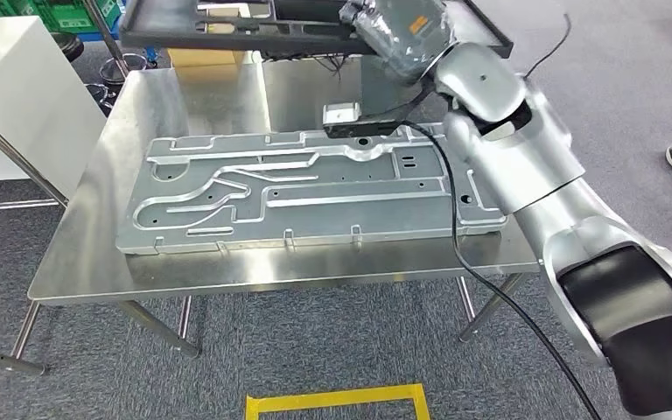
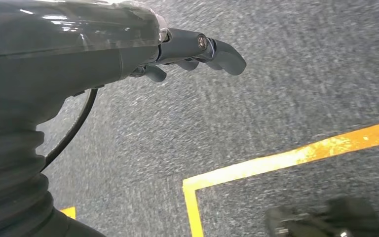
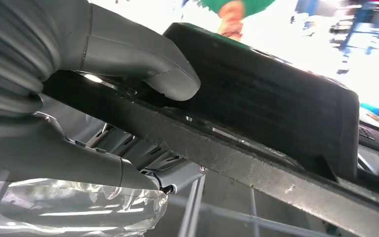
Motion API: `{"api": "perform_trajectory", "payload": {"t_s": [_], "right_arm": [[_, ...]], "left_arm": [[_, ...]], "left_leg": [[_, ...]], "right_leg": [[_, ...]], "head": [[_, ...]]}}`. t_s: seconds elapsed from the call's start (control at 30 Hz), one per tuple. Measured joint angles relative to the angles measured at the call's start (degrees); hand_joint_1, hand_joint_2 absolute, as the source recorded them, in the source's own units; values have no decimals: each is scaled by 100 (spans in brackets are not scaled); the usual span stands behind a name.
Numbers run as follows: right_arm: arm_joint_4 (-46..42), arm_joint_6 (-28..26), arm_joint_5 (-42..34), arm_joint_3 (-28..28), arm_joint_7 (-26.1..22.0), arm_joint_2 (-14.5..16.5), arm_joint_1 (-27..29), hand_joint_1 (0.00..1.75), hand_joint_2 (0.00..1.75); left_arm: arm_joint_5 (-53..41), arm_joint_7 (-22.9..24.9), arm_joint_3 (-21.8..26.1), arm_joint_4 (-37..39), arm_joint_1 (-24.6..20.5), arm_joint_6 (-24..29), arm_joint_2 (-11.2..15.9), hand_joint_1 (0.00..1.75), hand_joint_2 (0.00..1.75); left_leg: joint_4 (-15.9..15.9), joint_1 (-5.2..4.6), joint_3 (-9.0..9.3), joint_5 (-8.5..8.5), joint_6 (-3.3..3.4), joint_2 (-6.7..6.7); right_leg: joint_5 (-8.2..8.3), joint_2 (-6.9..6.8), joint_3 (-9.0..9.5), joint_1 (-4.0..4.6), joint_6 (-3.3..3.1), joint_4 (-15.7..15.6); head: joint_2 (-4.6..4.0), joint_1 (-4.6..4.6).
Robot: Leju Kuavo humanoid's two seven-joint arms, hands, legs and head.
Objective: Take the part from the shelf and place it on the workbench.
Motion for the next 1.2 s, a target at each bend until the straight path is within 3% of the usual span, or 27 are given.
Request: {"api": "perform_trajectory", "payload": {"t_s": [0.03, 0.13, 0.2, 0.27, 0.3, 0.33, 0.37, 0.47, 0.53, 0.6, 0.67, 0.7, 0.8, 0.83, 0.87, 0.9, 0.97, 1.0, 1.03, 1.13, 1.2], "right_arm": [[284, -151, 194, 92, 92, 84, -4, 175, 175], [1148, -512, 528, 245, 267, 319, 85, 175, 175], [1676, -724, 663, 300, 342, 440, 223, 87, 87], [2127, -882, 744, 343, 379, 539, 429, 0, 0], [2331, -937, 757, 359, 376, 591, 550, 0, 0], [2514, -972, 752, 370, 360, 642, 673, 0, 0], [2667, -994, 739, 378, 337, 693, 791, 0, 0], [2990, -1078, 688, 392, 272, 831, 1051, 0, 0], [3128, -1135, 654, 394, 257, 918, 1147, 0, 0], [3220, -1146, 617, 394, 256, 989, 1207, 0, 0], [3280, -1131, 579, 385, 257, 1039, 1225, 0, 0], [3303, -1115, 564, 378, 259, 1064, 1223, 0, 0], [3360, -1075, 538, 334, 257, 1116, 1242, 0, 0], [3377, -1072, 532, 313, 259, 1123, 1254, 0, 0], [3390, -1072, 526, 290, 265, 1126, 1262, 0, 0], [3399, -1073, 520, 261, 273, 1126, 1262, 0, 0], [3403, -1075, 518, 191, 290, 1122, 1231, 0, 0], [3401, -1076, 530, 157, 303, 1118, 1206, 0, 0], [3398, -1075, 551, 126, 322, 1109, 1179, 0, 0], [3376, -1048, 631, 37, 391, 1033, 1098, 0, 0], [3318, -1006, 653, -41, 409, 938, 980, 0, 0]], "left_arm": [[-29, 3, -5, 0, -7, 16, -1, 0, 175], [-121, 14, -37, 0, -57, 59, -14, 0, 175], [-168, 16, -84, 0, -97, 75, -31, 0, 175], [-194, 18, -131, 0, -132, 82, -45, 0, 175], [-207, 18, -146, 0, -142, 83, -49, 0, 175], [-217, 18, -155, 0, -146, 82, -52, 0, 175], [-232, 17, -161, 0, -148, 82, -52, 0, 175], [-253, -27, -192, 1, -151, 115, -62, 0, 175], [-221, -89, -206, 2, -162, 168, -79, 0, 87], [-188, -101, -206, 2, -174, 193, -97, 0, 0], [-180, -63, -206, 2, -166, 186, -106, 0, 0], [-162, -46, -205, 2, -161, 173, -107, 0, 0], [-6, 3, -174, 2, -161, 64, -108, 0, 0], [44, 21, -155, 2, -159, 21, -107, 0, 0], [74, 31, -140, 2, -154, -13, -107, 0, 0], [86, 35, -131, 2, -150, -41, -107, 0, 0], [89, 35, -128, 3, -151, -82, -111, 0, 0], [88, 34, -128, 3, -156, -104, -114, 0, 0], [89, 34, -127, 4, -159, -126, -117, 0, 0], [104, 33, -121, 4, -154, -178, -112, 0, 0], [120, 23, -109, 4, -150, -198, -107, 0, 0]], "left_leg": [[-128, -11, 31, 175, 28, -3], [-180, 19, 99, 191, 88, -22], [-252, 50, 174, 170, 141, -32], [-255, 42, 215, 121, 189, -47], [-243, 39, 230, 89, 200, -57], [-225, 34, 248, 54, 204, -70], [-197, 30, 269, 15, 203, -85], [-90, 4, 312, -110, 174, -104], [-51, -3, 306, -154, 130, -99], [-55, -9, 310, -165, 82, -98], [56, -12, 278, -266, 25, -84], [260, -2, 199, -404, -12, -74], [1328, 97, -235, -952, -119, -46], [1522, 130, -302, -1010, -150, -34], [1494, 163, -256, -961, -180, -20], [1238, 197, -94, -823, -208, -6], [467, 235, 356, -548, -253, 8], [203, 233, 502, -472, -241, -1], [72, 222, 567, -447, -215, -13], [35, 172, 533, -375, -61, -32], [-10, 157, 479, -294, 52, -25]], "right_leg": [[-48, 11, 28, 9, 35, -4], [-169, 6, 91, 20, 141, -31], [-362, -9, -61, 18, 185, 308], [-619, -15, -513, 11, 206, 1046], [-669, -16, -742, 11, 215, 1353], [-614, -16, -896, 11, 217, 1484], [-439, -16, -941, 14, 208, 1390], [259, -17, -666, 53, 111, 381], [388, -19, -563, 90, 57, 68], [396, -21, -542, 83, 29, 32], [428, -41, -485, 41, -15, -41], [447, -53, -456, 17, -36, -70], [461, -73, -440, 10, -57, -71], [459, -77, -442, 6, -52, -65], [454, -80, -443, -3, -41, -55], [445, -83, -444, -17, -22, -38], [417, -79, -458, -38, 50, 18], [411, -74, -472, -40, 93, 44], [416, -69, -488, -36, 137, 58], [442, -62, -521, -69, 255, 53], [182, -60, -634, -94, 289, 300]], "head": [[0, 0], [0, 0], [0, 0], [0, 0], [0, 1], [0, 1], [0, 1], [0, 1], [0, 1], [0, 0], [0, -1], [0, -1], [0, -1], [0, -1], [0, -1], [0, -1], [0, -1], [0, -1], [0, -1], [0, 1], [0, 1]]}}
